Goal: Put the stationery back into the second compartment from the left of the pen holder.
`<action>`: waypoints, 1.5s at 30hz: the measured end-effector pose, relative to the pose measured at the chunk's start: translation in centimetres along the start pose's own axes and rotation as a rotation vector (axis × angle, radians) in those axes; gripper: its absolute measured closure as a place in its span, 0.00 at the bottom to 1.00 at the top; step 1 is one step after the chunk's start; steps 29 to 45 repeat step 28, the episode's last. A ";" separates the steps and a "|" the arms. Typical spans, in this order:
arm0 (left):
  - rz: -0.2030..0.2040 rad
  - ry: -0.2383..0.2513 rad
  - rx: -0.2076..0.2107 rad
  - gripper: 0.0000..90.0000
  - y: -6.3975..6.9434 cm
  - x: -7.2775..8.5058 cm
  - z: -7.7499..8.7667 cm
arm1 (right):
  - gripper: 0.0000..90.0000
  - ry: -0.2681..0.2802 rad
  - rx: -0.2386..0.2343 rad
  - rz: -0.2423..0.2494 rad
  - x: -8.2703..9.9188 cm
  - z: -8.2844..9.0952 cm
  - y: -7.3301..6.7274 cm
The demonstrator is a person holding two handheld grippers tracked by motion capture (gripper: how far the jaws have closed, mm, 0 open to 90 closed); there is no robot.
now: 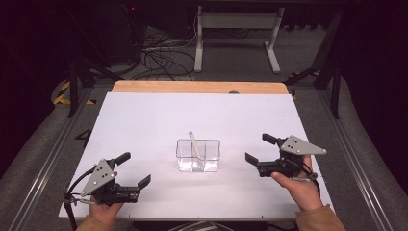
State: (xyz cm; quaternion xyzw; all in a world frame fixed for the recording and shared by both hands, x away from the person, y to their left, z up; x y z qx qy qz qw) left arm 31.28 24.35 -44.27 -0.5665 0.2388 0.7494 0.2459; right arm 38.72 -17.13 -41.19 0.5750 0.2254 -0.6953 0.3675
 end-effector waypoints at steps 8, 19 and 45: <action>-0.024 -0.002 -0.008 0.04 0.1 -0.1 0.1 | 0.09 -0.050 0.009 -0.006 2.9 1.1 0.5; -0.007 -0.015 -0.004 0.04 0.1 0.1 0.2 | 0.09 -0.134 0.019 -0.074 7.2 2.2 0.9; 0.039 -0.006 0.007 0.04 -0.5 0.3 0.5 | 0.09 -0.144 -0.007 -0.130 8.1 2.4 1.0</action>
Point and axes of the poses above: each handheld gripper's, and its own axes: z roughly backward along the jaws, x roughly out of its underside, y roughly to its right, the point moved 5 cm from there along -z, roughly forward along the jaws, and after that the axes turned 7 degrees about z, right-handed, at the moved point
